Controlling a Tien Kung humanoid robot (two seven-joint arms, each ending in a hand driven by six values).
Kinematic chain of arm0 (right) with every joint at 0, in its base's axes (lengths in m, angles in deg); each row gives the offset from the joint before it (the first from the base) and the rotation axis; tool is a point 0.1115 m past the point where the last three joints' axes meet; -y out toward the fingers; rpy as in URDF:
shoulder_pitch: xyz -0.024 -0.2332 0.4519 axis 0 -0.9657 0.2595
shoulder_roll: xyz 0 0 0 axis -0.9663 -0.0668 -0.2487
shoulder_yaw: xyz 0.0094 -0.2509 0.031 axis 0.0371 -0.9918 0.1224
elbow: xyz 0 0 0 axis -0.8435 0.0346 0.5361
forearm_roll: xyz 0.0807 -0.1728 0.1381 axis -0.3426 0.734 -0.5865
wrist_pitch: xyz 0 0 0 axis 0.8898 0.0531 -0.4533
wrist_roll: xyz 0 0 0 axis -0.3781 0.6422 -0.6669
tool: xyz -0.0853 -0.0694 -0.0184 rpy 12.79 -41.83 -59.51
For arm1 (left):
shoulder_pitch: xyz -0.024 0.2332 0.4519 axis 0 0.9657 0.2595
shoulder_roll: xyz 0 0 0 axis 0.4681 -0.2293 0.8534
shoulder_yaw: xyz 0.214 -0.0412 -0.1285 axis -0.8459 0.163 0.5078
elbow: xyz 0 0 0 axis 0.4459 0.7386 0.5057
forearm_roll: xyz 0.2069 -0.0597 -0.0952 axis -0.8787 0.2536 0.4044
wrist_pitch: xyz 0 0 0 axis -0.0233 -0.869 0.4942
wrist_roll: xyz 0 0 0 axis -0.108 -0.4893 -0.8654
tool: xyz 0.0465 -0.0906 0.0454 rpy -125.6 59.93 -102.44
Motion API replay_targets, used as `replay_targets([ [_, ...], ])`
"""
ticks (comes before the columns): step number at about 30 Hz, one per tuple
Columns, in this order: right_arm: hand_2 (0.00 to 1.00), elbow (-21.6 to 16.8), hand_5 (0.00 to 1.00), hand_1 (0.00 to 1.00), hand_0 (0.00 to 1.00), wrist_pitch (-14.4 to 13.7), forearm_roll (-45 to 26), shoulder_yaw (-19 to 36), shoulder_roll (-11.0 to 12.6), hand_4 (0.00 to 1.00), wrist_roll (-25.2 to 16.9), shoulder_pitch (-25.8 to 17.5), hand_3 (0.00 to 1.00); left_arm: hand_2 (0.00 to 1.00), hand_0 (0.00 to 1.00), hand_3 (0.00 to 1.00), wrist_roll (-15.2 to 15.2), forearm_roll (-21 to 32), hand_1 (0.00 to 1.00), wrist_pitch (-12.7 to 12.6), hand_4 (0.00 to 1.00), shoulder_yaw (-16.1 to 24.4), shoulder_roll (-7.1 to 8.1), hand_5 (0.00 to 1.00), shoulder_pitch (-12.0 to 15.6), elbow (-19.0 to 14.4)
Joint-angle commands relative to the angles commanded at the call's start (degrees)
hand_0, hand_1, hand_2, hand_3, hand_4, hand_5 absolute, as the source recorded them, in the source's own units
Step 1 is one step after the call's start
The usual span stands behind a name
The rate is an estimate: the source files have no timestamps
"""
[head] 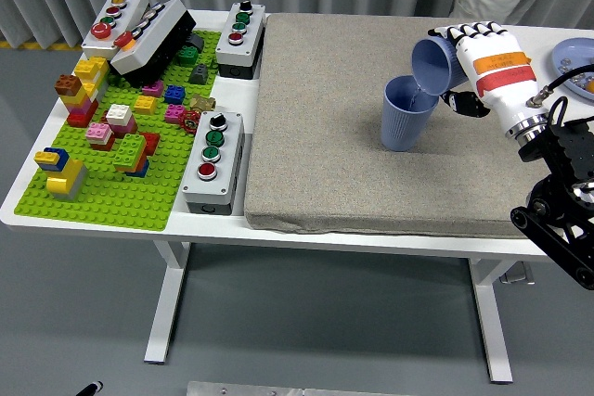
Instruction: Pick cup pour cup place
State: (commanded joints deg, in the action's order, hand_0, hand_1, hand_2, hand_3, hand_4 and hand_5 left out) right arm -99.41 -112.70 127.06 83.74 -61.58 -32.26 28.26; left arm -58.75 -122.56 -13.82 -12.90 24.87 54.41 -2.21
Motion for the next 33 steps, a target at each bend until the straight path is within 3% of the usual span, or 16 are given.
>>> replay_targets([
  [23,0.585,-0.4,0.091,0.738,0.833,0.7,2.0,-2.4,1.0,0.667,1.4,1.4,0.688,0.824,0.821,0.750,0.0,0.1,0.781,0.0,0.559,-0.1,0.21,0.998,0.2,0.0],
  [33,0.587,-0.6,0.096,0.740,0.839,1.2,-1.3,-0.8,0.9,0.668,1.2,0.9,0.687,0.824,0.821,0.751,0.0,0.0,0.781,-0.1,0.559,0.0,0.15,0.998,0.2,0.0],
])
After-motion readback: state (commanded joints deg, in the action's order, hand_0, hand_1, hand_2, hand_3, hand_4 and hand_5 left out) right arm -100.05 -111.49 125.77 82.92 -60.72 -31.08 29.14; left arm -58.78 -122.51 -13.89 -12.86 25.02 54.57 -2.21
